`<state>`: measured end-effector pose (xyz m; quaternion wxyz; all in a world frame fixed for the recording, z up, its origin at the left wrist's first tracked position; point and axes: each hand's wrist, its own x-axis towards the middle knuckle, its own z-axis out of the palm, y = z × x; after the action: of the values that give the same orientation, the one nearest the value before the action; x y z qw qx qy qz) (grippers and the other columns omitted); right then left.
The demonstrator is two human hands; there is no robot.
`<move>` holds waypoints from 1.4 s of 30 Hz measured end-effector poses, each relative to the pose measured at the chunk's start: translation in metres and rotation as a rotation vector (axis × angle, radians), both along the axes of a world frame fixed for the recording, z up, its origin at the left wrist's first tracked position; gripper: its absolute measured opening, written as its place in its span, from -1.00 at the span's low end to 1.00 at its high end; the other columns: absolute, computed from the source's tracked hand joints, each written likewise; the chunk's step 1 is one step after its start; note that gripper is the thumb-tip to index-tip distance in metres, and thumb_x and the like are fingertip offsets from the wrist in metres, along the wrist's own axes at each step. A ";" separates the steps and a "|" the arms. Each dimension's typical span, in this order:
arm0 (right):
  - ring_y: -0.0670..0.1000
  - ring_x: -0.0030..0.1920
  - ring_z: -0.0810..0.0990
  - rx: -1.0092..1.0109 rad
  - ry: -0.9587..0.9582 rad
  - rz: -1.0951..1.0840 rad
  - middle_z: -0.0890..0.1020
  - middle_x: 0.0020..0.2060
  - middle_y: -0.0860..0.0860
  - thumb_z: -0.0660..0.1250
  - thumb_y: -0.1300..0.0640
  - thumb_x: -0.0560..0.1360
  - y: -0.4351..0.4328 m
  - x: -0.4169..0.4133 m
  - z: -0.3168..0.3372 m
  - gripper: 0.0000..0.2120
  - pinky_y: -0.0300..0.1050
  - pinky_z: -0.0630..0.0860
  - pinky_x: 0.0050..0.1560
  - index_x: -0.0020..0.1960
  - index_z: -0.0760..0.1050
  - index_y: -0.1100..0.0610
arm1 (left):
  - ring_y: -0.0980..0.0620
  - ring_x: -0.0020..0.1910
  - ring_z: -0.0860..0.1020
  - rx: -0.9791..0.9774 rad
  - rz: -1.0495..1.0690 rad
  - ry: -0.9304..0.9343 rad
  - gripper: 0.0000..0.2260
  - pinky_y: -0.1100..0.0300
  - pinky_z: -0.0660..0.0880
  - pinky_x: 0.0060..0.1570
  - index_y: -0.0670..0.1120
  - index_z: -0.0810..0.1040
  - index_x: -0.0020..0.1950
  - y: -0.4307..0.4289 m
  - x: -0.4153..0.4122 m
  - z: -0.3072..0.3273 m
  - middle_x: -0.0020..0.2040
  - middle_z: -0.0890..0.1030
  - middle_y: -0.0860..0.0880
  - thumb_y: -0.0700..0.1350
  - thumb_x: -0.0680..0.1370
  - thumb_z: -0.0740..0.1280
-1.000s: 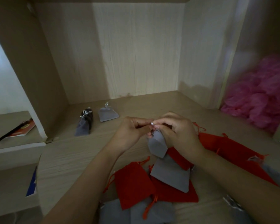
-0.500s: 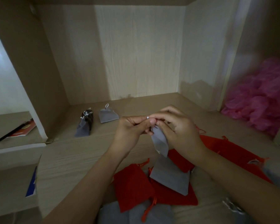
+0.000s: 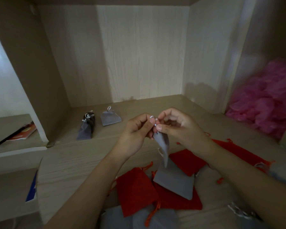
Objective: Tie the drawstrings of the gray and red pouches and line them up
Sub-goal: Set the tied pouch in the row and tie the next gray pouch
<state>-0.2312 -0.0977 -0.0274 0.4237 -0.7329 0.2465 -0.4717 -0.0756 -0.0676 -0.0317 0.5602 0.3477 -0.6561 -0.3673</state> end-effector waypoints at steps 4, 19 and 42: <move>-0.03 -0.18 0.57 0.046 0.031 0.061 0.63 -0.22 0.11 0.43 0.30 0.41 -0.002 -0.006 0.002 -0.86 -0.23 0.49 -0.10 -0.11 0.49 0.16 | 0.18 -0.43 0.41 -0.009 -0.002 -0.044 -0.79 0.34 0.42 -0.36 -0.18 0.48 -0.21 0.001 0.000 0.000 -0.39 0.51 0.08 -0.28 0.59 0.17; -0.17 -0.45 0.52 0.086 0.033 -0.077 0.61 -0.45 -0.05 0.48 0.33 0.35 0.008 0.004 0.006 -0.85 -0.35 0.43 -0.39 -0.14 0.59 0.15 | 0.15 -0.45 0.41 0.021 0.122 0.070 -0.78 0.34 0.43 -0.34 -0.22 0.59 -0.30 0.003 0.003 0.005 -0.47 0.52 0.04 -0.10 0.45 0.32; -0.06 -0.18 0.63 -0.060 0.314 -0.081 0.68 -0.22 0.00 0.43 0.16 0.44 0.003 -0.009 0.019 -0.90 -0.20 0.51 -0.11 -0.06 0.68 0.07 | 0.19 -0.25 0.56 0.186 -0.139 0.076 -0.86 0.35 0.47 -0.22 0.01 0.69 -0.27 0.005 0.015 0.007 -0.30 0.63 0.07 0.05 0.39 0.42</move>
<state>-0.2405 -0.0944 -0.0088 0.3385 -0.7995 0.3245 -0.3753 -0.0607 -0.0630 -0.0248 0.5231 0.3377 -0.6200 -0.4774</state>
